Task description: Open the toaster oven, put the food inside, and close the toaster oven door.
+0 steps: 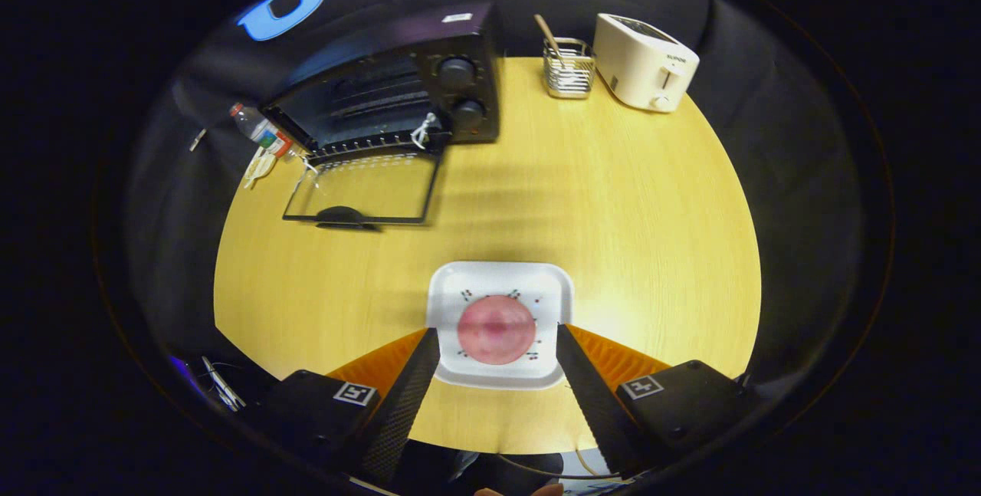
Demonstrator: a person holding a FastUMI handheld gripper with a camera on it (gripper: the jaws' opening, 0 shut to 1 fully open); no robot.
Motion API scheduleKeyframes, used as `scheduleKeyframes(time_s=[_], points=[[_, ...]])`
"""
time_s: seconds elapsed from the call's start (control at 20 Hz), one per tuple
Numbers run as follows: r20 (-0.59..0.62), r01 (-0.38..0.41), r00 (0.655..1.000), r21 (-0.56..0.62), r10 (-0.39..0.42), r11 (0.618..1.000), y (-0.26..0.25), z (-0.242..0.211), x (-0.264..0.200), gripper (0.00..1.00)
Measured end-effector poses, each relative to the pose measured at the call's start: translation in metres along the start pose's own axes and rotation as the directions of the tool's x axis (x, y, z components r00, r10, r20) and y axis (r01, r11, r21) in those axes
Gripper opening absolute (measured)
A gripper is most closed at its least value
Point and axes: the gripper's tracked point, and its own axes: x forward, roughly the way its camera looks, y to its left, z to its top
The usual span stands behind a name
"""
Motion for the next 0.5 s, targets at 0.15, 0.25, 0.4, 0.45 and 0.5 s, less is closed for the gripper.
scheduleKeyframes(time_s=[0.15, 0.25, 0.4, 0.45, 0.5], points=[[-0.065, 0.013, 0.998, 0.055, -0.009, 0.998, -0.035, -0.009, 0.030, 0.99], [-0.126, 0.011, 0.992, 0.062, -0.003, 0.998, -0.045, -0.021, 0.047, 1.00], [-0.179, 0.013, 0.984, 0.047, -0.005, 0.999, -0.052, -0.031, 0.070, 0.96], [-0.193, 0.015, 0.981, 0.045, -0.006, 0.999, -0.052, -0.032, 0.075, 0.86], [-0.205, 0.014, 0.979, 0.045, -0.004, 0.999, -0.052, -0.034, 0.080, 0.77]])
